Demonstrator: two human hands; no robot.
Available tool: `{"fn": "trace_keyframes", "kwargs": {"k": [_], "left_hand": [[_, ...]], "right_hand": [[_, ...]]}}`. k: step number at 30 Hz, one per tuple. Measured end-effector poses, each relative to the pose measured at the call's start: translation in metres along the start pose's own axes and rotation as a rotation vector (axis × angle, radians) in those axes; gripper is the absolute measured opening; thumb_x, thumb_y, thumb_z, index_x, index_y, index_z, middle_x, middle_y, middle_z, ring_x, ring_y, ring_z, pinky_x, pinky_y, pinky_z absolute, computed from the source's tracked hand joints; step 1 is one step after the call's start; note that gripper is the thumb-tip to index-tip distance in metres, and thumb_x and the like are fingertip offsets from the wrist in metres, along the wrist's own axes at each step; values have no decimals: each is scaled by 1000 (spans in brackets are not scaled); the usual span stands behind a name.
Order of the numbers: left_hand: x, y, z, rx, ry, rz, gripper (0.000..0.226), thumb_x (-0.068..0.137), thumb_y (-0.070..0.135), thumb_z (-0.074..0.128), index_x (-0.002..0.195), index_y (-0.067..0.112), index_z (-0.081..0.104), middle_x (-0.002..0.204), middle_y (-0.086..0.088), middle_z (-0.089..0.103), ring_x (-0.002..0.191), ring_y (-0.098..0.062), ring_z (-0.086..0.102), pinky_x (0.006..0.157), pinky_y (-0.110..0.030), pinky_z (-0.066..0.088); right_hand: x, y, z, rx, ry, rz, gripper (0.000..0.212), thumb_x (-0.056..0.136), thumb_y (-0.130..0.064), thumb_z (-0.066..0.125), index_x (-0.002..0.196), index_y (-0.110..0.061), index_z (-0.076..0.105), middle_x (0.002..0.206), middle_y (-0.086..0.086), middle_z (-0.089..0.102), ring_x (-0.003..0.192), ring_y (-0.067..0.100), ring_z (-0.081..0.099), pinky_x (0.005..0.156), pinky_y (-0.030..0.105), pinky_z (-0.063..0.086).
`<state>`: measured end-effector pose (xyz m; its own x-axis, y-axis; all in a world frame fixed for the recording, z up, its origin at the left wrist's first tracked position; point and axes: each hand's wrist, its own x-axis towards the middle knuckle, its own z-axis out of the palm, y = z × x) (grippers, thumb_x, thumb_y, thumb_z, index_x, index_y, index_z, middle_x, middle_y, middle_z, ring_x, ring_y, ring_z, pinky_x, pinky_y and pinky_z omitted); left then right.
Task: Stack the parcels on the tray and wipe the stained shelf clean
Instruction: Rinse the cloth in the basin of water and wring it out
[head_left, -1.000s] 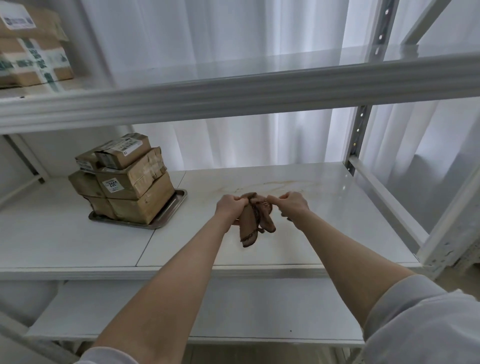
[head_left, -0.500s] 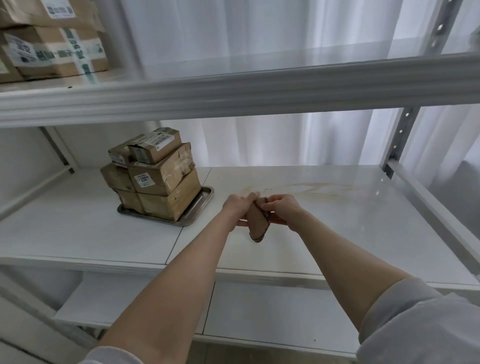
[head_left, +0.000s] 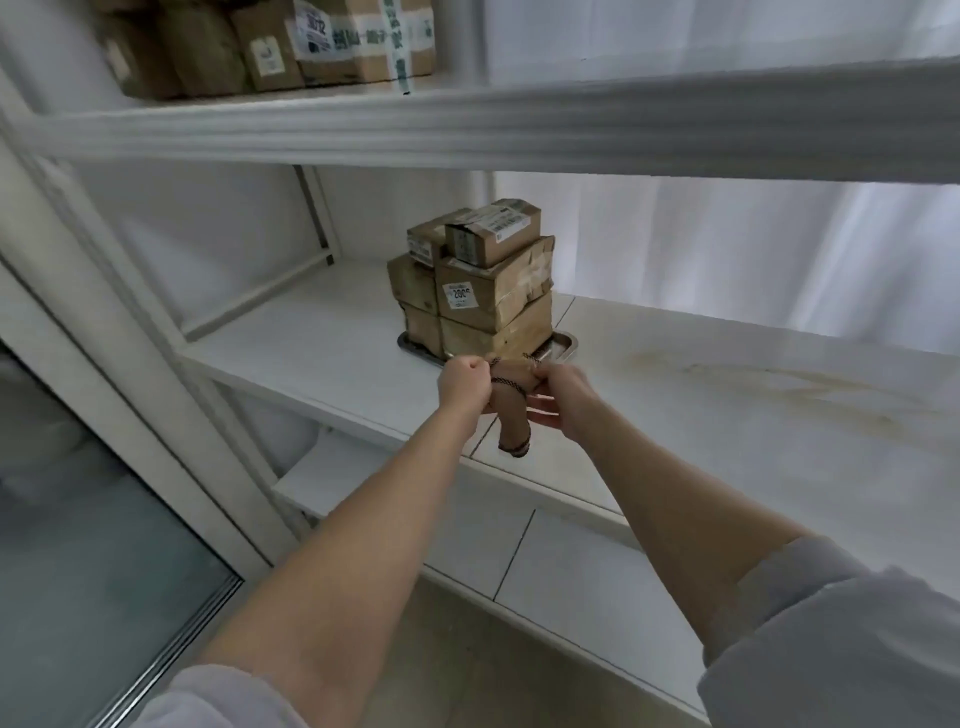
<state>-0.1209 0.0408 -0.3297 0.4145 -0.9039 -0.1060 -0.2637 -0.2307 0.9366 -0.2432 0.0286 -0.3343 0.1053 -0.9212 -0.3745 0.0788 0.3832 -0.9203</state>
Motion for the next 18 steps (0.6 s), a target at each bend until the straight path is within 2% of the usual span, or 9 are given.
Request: {"fn": "trace_keyframes", "kwargs": {"k": [3, 5, 7, 10, 12, 14, 16, 18], "left_hand": [[5, -31, -48, -46, 133, -101, 35, 90, 9, 37, 99, 10, 71, 104, -19, 66, 97, -38, 63, 81, -50, 57], [3, -51, -80, -93, 230, -162, 31, 90, 10, 39, 93, 9, 70, 107, -21, 67, 98, -37, 64, 83, -51, 56], [-7, -64, -111, -190, 322, -260, 23, 93, 13, 45, 80, 9, 63, 102, -17, 67, 91, -33, 64, 81, -49, 56], [-18, -87, -157, -349, 401, -393, 26, 95, 8, 44, 71, 8, 54, 85, -13, 59, 70, -26, 57, 67, -38, 53], [-24, -107, -185, -453, 432, -415, 27, 96, 6, 40, 72, 11, 53, 79, -12, 59, 65, -22, 54, 71, -37, 52], [-29, -122, -207, -529, 457, -411, 23, 95, 7, 46, 74, 10, 55, 69, -9, 60, 61, -20, 55, 66, -32, 50], [-28, -141, -229, -534, 468, -413, 13, 91, 8, 55, 78, 7, 58, 68, -7, 60, 61, -18, 56, 61, -28, 48], [-22, -159, -250, -541, 429, -409, 1, 88, 6, 61, 89, 6, 61, 72, -7, 61, 63, -16, 57, 63, -27, 49]], "right_hand": [[-8, 16, 45, 21, -131, 39, 15, 92, -9, 45, 85, -10, 58, 85, 9, 60, 76, 24, 61, 83, 44, 55], [-13, 30, 74, 39, -191, 71, 15, 92, -8, 43, 86, -8, 58, 89, 13, 62, 80, 28, 63, 81, 44, 56], [-19, 44, 102, 65, -233, 108, 17, 93, -8, 40, 88, -6, 56, 94, 15, 61, 84, 31, 63, 83, 46, 55], [-27, 62, 142, 21, -288, 167, 18, 93, -7, 41, 83, -7, 57, 90, 13, 61, 81, 28, 62, 81, 44, 54], [-36, 73, 171, -33, -373, 215, 23, 86, 0, 47, 69, -6, 62, 84, 11, 61, 76, 26, 59, 76, 40, 53], [-43, 83, 195, -69, -448, 250, 25, 79, 4, 52, 58, -6, 61, 79, 10, 58, 74, 25, 56, 77, 39, 52], [-44, 96, 225, -86, -482, 281, 24, 86, -1, 54, 63, -6, 56, 78, 9, 55, 80, 26, 55, 86, 44, 50], [-36, 113, 257, -93, -502, 314, 25, 94, -16, 56, 71, -6, 56, 82, 12, 56, 90, 30, 57, 94, 51, 49]]}}
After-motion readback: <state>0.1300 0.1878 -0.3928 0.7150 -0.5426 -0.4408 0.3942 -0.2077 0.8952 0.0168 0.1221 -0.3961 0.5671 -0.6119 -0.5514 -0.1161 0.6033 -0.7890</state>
